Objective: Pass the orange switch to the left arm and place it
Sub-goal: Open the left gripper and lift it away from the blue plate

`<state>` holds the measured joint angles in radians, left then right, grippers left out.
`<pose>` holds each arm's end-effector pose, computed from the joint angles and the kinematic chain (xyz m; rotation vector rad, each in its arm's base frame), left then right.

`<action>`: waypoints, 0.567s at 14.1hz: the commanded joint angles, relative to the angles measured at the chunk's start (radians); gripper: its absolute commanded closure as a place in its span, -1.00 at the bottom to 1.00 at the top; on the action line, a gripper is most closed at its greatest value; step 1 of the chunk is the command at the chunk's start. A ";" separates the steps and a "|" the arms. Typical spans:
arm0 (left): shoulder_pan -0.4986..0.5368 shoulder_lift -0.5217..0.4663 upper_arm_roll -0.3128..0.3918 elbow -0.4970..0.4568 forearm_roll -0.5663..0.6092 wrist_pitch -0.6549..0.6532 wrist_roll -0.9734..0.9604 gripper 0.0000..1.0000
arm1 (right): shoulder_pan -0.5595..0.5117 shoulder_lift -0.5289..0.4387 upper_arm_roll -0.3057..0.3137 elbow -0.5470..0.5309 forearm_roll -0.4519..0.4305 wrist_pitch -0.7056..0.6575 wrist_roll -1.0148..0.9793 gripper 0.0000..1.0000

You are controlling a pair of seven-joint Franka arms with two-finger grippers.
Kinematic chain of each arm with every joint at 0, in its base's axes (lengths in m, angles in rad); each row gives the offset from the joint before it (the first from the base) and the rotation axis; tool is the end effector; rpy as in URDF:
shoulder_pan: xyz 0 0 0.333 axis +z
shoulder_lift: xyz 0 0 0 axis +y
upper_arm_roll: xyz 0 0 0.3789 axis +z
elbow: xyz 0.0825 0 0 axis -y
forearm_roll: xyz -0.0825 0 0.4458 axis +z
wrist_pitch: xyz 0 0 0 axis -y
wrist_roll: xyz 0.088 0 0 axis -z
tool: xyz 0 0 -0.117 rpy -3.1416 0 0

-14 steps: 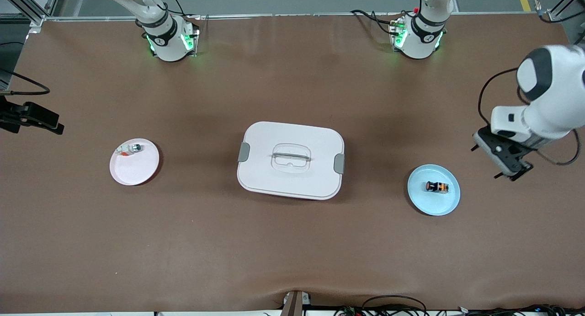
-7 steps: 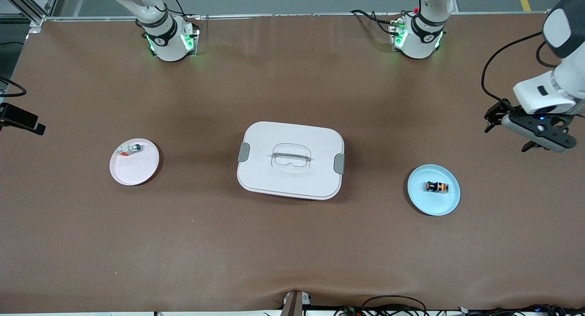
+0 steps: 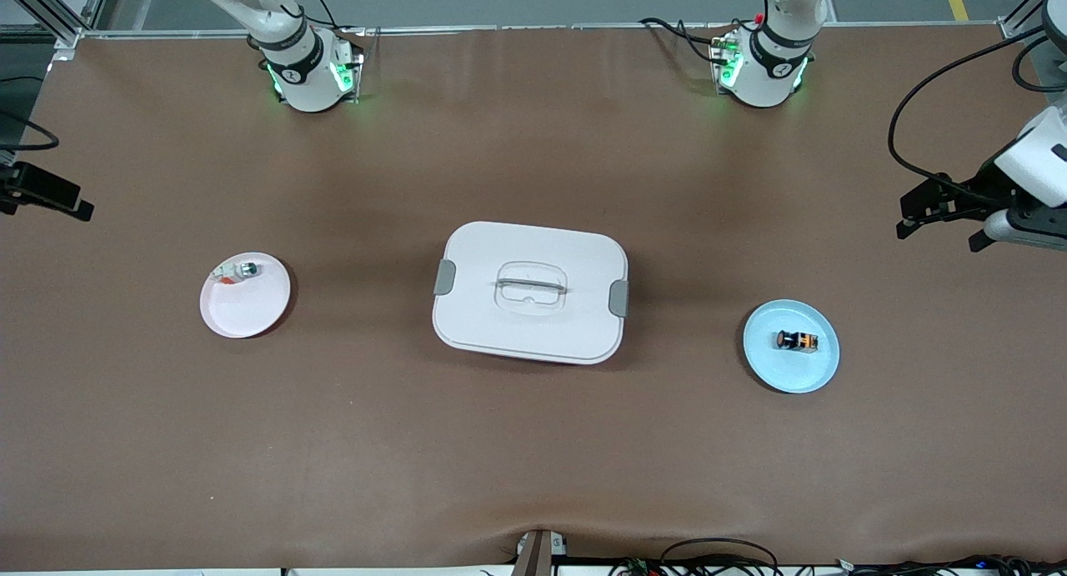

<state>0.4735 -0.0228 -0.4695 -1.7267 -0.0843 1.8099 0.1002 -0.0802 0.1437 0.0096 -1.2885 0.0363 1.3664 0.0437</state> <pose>0.6273 -0.0083 0.6279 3.0676 -0.1242 0.1648 0.6448 -0.0414 0.7170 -3.0974 0.1677 0.1013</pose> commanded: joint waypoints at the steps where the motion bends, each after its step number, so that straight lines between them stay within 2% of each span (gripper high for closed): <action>1: 0.005 0.017 -0.004 0.053 -0.017 -0.064 -0.175 -1.00 | -0.009 -0.088 0.012 -0.119 0.025 0.045 -0.004 -1.00; 3: 0.002 0.015 -0.011 0.056 -0.017 -0.069 -0.302 -1.00 | 0.013 -0.125 0.018 -0.167 0.025 0.088 -0.002 -1.00; 8: 0.008 0.020 -0.001 0.056 0.004 -0.093 -0.283 -1.00 | 0.022 -0.133 0.018 -0.173 0.025 0.080 -0.002 -1.00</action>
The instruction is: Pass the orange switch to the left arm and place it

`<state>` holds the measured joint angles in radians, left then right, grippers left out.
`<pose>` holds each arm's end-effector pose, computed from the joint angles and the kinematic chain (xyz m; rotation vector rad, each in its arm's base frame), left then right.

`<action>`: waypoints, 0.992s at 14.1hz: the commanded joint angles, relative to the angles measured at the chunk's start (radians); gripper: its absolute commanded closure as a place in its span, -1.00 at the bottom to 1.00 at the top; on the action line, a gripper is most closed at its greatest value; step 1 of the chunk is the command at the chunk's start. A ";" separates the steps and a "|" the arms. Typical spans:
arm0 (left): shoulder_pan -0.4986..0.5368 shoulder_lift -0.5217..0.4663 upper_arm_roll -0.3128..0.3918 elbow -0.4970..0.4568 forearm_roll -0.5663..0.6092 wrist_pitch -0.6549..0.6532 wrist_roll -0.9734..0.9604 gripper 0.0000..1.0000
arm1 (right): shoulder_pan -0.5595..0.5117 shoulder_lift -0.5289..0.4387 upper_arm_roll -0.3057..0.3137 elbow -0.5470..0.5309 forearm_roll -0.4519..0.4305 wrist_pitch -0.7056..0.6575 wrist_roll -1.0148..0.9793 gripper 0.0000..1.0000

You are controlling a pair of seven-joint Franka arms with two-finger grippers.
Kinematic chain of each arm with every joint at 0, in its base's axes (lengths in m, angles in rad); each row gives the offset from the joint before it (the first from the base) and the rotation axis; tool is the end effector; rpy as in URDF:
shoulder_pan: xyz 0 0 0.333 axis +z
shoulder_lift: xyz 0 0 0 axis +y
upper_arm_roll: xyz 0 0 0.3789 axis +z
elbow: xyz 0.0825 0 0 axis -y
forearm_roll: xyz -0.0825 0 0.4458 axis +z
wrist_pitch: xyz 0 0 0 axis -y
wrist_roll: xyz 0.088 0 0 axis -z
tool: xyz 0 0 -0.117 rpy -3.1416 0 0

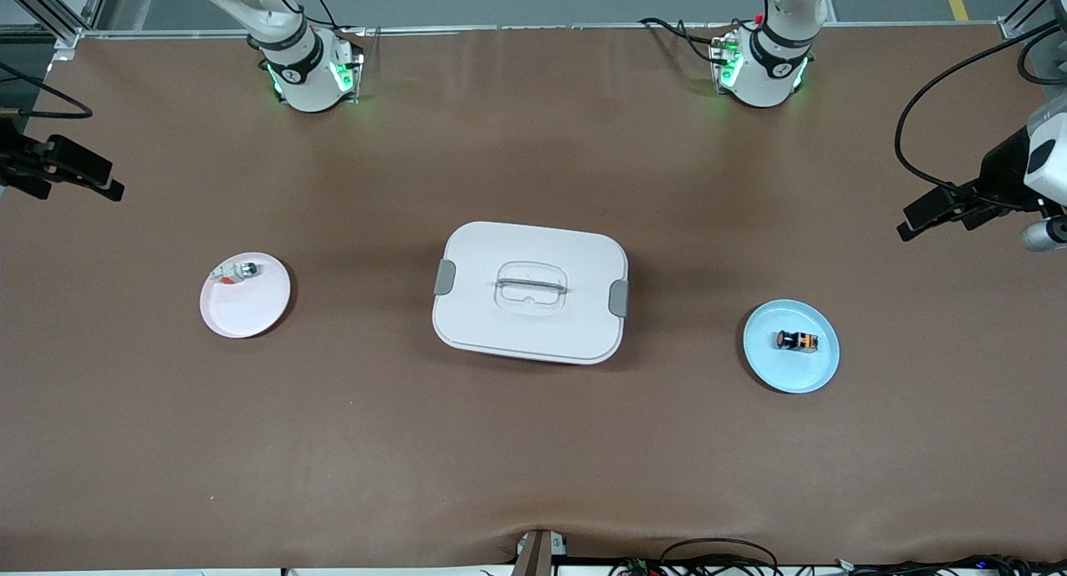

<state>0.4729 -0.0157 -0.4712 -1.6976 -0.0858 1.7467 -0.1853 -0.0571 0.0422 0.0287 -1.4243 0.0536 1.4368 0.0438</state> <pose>0.6247 -0.0096 0.6339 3.0420 0.3040 0.0852 0.6176 -0.0112 0.7172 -3.0854 0.1016 0.0465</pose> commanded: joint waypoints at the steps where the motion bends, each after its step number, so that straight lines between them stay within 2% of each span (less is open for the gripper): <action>1: 0.007 0.011 0.008 0.027 0.032 -0.044 0.006 -1.00 | -0.001 -0.036 -0.001 -0.041 0.008 0.010 -0.002 -1.00; 3: 0.004 0.011 0.005 0.033 0.173 -0.047 0.013 -1.00 | 0.000 -0.057 -0.001 -0.071 0.008 0.019 -0.002 -1.00; 8: 0.000 0.016 -0.001 0.143 0.176 -0.114 0.003 -1.00 | -0.001 -0.117 -0.001 -0.160 0.008 0.048 -0.002 -1.00; 10: -0.058 0.007 0.022 0.148 0.159 -0.136 0.000 -1.00 | -0.001 -0.153 -0.001 -0.212 0.008 0.077 -0.002 -1.00; 14: -0.288 -0.021 0.228 0.148 0.156 -0.208 0.010 -1.00 | 0.000 -0.171 -0.001 -0.232 0.006 0.080 -0.002 -1.00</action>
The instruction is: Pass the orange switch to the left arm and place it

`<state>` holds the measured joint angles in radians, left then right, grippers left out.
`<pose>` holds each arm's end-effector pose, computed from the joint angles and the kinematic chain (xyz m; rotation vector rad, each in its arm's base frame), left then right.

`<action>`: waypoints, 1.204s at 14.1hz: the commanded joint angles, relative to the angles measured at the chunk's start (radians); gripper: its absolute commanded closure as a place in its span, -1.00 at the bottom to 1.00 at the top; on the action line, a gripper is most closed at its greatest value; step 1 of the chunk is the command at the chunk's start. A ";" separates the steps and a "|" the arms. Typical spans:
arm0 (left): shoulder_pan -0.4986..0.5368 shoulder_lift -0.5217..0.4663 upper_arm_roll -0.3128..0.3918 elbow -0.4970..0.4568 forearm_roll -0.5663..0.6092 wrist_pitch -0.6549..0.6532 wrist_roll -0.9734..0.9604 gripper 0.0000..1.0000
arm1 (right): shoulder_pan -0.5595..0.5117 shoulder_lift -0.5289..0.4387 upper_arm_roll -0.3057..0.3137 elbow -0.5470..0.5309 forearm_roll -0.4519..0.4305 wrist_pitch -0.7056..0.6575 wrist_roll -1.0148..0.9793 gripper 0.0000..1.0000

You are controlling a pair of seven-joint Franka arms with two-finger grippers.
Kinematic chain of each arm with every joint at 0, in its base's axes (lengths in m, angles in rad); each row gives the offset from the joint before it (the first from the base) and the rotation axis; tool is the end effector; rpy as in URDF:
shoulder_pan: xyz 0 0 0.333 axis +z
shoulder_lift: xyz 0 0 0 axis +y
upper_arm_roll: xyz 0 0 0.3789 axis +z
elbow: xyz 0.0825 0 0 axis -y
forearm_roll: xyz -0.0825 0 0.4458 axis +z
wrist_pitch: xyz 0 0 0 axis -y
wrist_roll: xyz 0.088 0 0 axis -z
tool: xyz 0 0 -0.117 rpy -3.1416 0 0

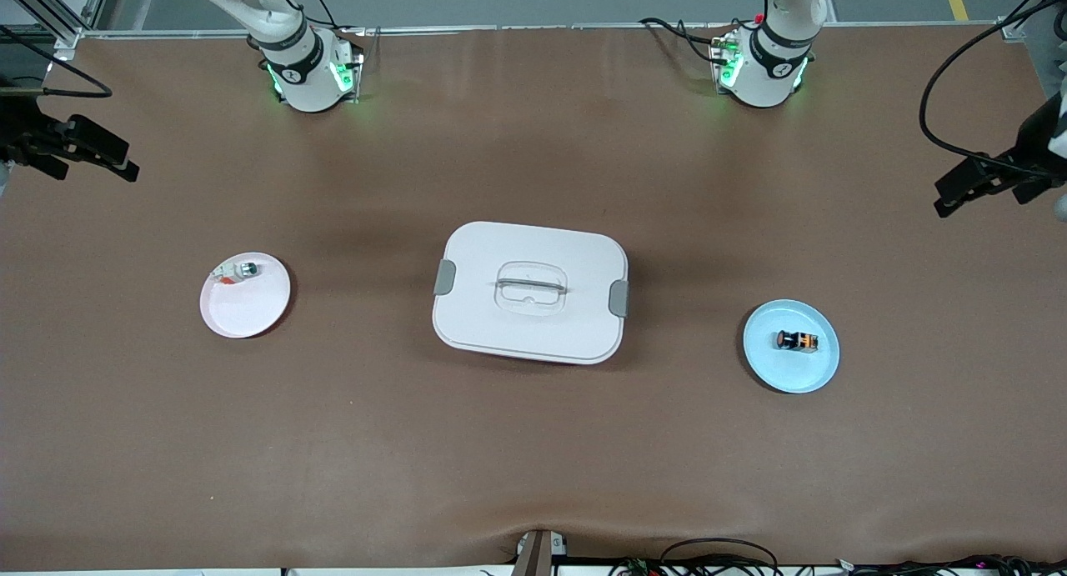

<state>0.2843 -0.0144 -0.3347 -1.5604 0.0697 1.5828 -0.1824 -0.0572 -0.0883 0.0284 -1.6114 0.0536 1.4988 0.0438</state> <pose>0.6127 -0.0245 0.6927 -3.0644 -0.2031 -0.0682 0.5752 -0.0091 0.7024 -3.0887 0.1074 0.0382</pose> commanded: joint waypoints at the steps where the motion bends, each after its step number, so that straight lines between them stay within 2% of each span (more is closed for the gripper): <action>1: -0.159 -0.027 0.146 0.011 -0.001 -0.047 0.008 -1.00 | 0.000 -0.047 -0.001 -0.053 0.006 0.021 -0.002 -1.00; 4: -0.259 -0.053 0.235 0.000 -0.025 -0.062 0.014 -1.00 | 0.000 -0.045 -0.001 -0.053 0.006 0.021 -0.004 -1.00; 8: -0.336 -0.088 0.310 -0.033 -0.057 -0.073 0.024 -1.00 | 0.000 -0.045 -0.001 -0.053 0.006 0.021 -0.004 -1.00; 13: -0.361 -0.114 0.319 -0.046 -0.048 -0.083 0.029 -1.00 | 0.000 -0.045 -0.001 -0.053 0.006 0.031 -0.004 -1.00; 17: -0.422 -0.116 0.378 -0.050 -0.044 -0.083 0.038 -1.00 | -0.003 -0.044 -0.002 -0.053 0.006 0.035 -0.004 -1.00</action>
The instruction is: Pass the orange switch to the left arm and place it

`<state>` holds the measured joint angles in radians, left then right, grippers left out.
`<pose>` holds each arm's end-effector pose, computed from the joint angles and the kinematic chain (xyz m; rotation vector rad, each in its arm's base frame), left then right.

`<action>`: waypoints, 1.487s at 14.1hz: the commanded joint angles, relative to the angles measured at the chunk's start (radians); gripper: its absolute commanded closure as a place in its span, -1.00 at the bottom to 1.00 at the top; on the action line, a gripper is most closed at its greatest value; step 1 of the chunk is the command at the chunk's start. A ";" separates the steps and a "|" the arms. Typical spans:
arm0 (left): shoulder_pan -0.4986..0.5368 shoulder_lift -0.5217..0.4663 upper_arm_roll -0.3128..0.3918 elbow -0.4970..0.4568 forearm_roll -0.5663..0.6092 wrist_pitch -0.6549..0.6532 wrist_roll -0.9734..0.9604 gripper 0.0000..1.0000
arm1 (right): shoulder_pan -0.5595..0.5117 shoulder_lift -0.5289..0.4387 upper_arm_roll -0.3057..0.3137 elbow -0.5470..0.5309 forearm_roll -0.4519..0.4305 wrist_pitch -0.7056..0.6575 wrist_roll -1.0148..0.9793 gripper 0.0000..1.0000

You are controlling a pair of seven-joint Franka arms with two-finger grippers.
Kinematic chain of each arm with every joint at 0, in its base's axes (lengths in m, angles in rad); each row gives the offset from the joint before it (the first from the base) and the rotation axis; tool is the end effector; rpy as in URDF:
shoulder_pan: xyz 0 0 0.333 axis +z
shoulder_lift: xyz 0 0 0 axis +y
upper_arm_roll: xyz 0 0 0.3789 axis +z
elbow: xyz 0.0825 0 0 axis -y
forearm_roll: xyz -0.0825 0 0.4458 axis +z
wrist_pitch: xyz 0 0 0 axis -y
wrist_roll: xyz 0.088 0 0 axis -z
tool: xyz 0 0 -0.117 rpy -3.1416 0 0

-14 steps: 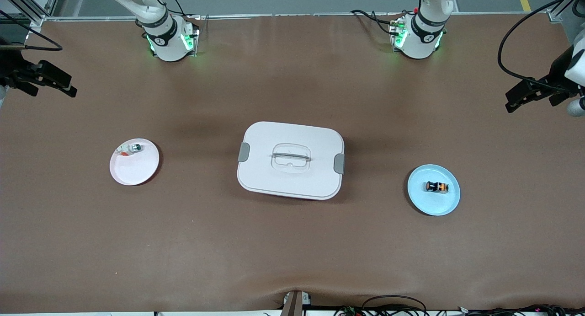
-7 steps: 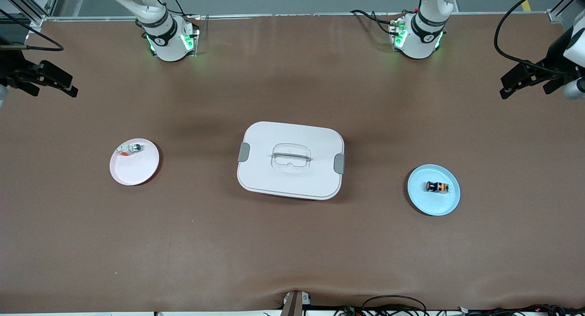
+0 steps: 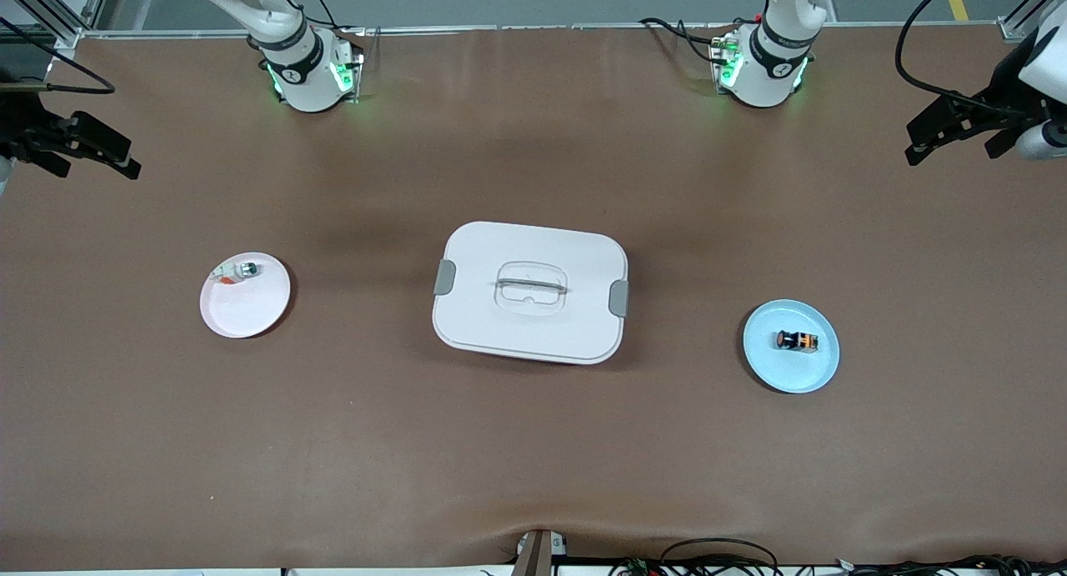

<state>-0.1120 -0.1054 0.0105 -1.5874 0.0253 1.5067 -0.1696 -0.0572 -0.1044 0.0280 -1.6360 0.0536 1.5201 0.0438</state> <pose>0.5672 -0.0543 0.7254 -3.1188 -0.1092 -0.0433 0.5714 -0.0092 0.7005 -3.0891 0.1093 0.0184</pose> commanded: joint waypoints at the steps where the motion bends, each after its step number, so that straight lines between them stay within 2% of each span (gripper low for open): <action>1: -0.025 -0.025 0.032 -0.029 0.001 -0.005 0.047 -1.00 | -0.003 -0.028 -0.002 -0.028 0.006 0.014 -0.004 -1.00; 4: -0.018 -0.017 0.031 -0.025 -0.001 -0.006 0.099 -1.00 | -0.006 -0.026 -0.003 -0.028 0.005 0.022 -0.004 -1.00; 11: -0.021 0.010 0.028 0.012 0.001 -0.006 0.076 -1.00 | -0.003 -0.028 -0.003 -0.028 -0.006 0.031 -0.004 -1.00; 21: -0.020 0.012 0.028 0.012 -0.004 -0.006 0.075 -1.00 | -0.018 -0.029 -0.010 -0.030 -0.009 0.035 0.001 -1.00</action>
<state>-0.1237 -0.1023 0.0318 -1.5967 0.0253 1.5075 -0.0913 -0.0644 -0.1045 0.0134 -1.6383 0.0510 1.5475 0.0440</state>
